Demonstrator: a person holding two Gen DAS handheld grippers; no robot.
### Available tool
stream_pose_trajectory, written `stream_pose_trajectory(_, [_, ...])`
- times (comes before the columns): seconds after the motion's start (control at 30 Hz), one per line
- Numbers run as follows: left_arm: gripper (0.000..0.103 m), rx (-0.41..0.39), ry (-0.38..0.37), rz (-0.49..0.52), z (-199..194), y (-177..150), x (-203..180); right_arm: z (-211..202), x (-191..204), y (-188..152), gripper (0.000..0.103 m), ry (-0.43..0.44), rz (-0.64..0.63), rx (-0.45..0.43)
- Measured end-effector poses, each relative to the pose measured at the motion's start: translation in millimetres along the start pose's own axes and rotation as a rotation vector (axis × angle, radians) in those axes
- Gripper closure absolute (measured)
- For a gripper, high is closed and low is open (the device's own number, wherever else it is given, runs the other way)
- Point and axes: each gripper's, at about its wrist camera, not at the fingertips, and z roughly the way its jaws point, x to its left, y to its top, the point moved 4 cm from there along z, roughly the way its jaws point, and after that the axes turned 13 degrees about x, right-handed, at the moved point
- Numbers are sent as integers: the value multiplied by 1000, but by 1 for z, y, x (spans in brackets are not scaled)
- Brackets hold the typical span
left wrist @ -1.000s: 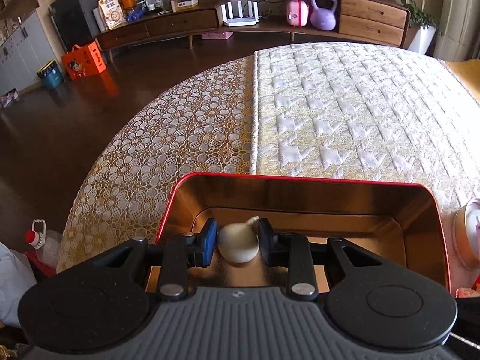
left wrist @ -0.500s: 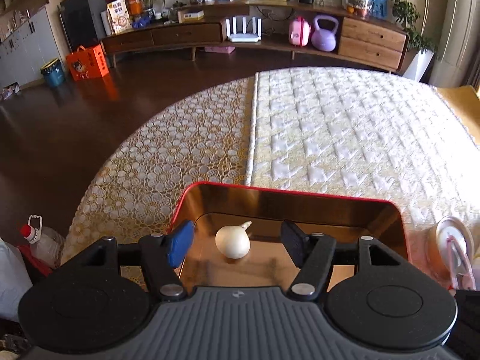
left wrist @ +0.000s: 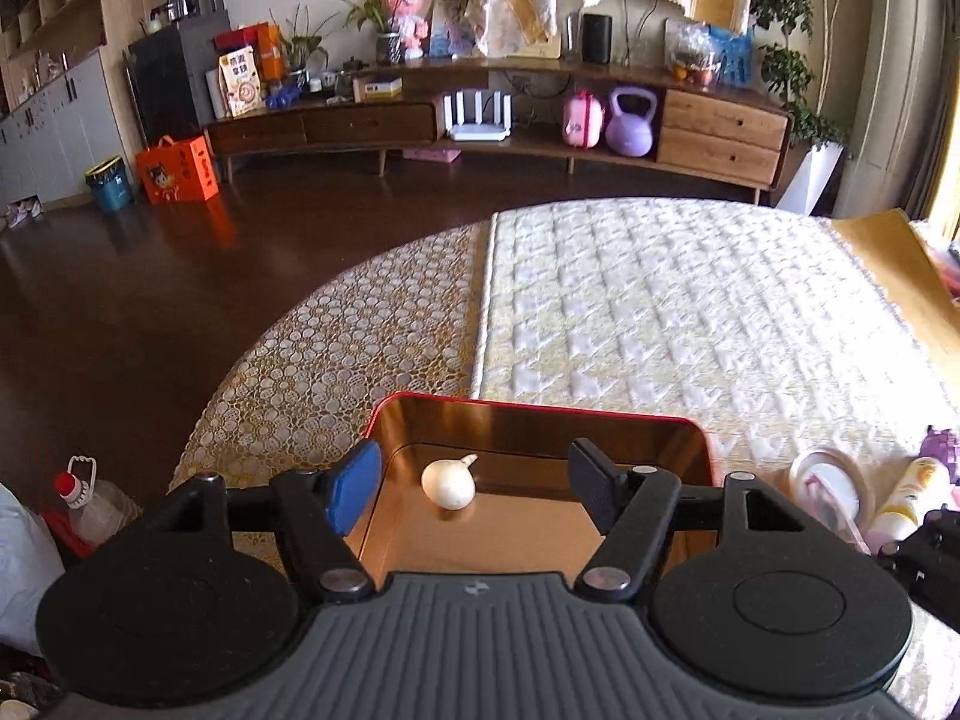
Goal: Organize rigid objects
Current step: 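Open both tools to release the ball and tube into the tin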
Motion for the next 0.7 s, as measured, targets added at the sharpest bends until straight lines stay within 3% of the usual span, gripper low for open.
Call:
stream_pose_trajectory(0.53, [20,-94,-65,49,-67,-39,-37,-71,-28,-44,8,34,67,-93])
stream_pose_trajectory(0.7, [20,-117,-72,45,-81,-55,-52,-84,-43,-66,2,2,74,-98])
